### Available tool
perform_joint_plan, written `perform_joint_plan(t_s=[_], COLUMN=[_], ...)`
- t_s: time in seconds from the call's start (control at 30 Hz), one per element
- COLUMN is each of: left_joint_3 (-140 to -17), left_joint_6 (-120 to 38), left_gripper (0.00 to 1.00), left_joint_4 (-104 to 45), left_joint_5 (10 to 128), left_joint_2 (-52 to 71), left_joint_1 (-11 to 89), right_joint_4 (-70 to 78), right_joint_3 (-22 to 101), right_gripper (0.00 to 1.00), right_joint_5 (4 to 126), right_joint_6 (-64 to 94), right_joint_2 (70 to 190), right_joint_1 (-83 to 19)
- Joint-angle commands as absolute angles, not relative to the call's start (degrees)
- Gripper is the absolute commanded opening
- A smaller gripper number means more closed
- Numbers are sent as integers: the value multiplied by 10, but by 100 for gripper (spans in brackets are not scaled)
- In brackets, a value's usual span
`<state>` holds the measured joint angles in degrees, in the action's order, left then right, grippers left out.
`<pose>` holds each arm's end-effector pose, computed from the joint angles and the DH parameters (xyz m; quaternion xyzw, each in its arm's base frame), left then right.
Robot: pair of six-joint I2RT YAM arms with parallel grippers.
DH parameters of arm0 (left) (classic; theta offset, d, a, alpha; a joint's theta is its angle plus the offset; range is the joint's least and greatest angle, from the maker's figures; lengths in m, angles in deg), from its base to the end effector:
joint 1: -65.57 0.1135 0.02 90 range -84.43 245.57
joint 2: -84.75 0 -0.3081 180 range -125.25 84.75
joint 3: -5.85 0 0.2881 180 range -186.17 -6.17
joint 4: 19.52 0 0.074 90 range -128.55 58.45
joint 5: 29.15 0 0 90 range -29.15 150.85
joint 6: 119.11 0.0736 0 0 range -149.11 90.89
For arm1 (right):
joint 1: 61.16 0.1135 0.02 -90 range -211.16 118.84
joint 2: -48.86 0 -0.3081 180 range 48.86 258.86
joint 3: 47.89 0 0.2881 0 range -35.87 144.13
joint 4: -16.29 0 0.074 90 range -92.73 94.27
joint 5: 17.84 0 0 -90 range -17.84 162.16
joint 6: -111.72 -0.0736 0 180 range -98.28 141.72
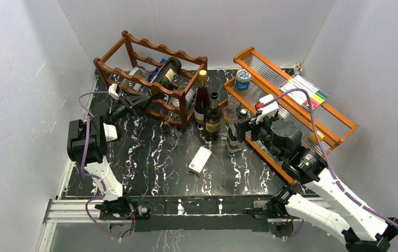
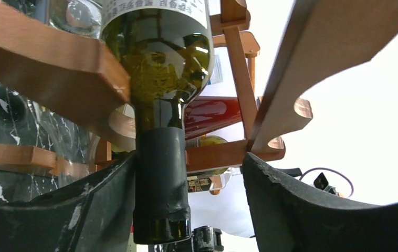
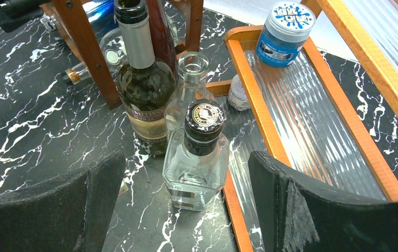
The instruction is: Take the wine bottle off the wine rack
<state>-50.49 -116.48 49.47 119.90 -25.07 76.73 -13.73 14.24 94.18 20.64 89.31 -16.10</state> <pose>0.4083 0.0162 0.2017 -0.1430 0.6409 -0.6621 0.3610 0.1566 0.1178 0.3992 -0.1623 0.7354 0.1185 0.6471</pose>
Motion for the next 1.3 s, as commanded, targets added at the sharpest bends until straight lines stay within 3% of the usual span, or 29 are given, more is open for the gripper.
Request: perform_joint_plan(t_s=[0.0,0.13,0.3,0.57,0.83,1.1,1.27], left_joint_3=[-499,-497,-499,-500,-439,-379,-340], left_joint_6=[-1112,-1093,-1088,-1070,-1050,-1137,-1135], left_gripper=[68,57,31,1,0,0,0], left_joint_4=[493,447,437,437,452,592,571], left_joint_5=[1230,1242,1238,1248,1236,1248,1256], left_joint_2=[-191,-181,-193,-163,-97,-102,-56], left_joint_1=[772,776,777,777,777,781,803], right_joint_4=[-100,-101,-98,-99,-96,-96,-96], right_joint_3=[164,163,161,158,162,176,185], right_gripper=[98,98,98,98,98,98,98], right_joint_5=[936,938,935,936,930,921,919], right_joint_6=[214,214,214,212,218,227,236], right_joint_2=[895,894,894,890,901,911,917], right_joint_1=[-162,-162,-162,-162,-162,-162,-162])
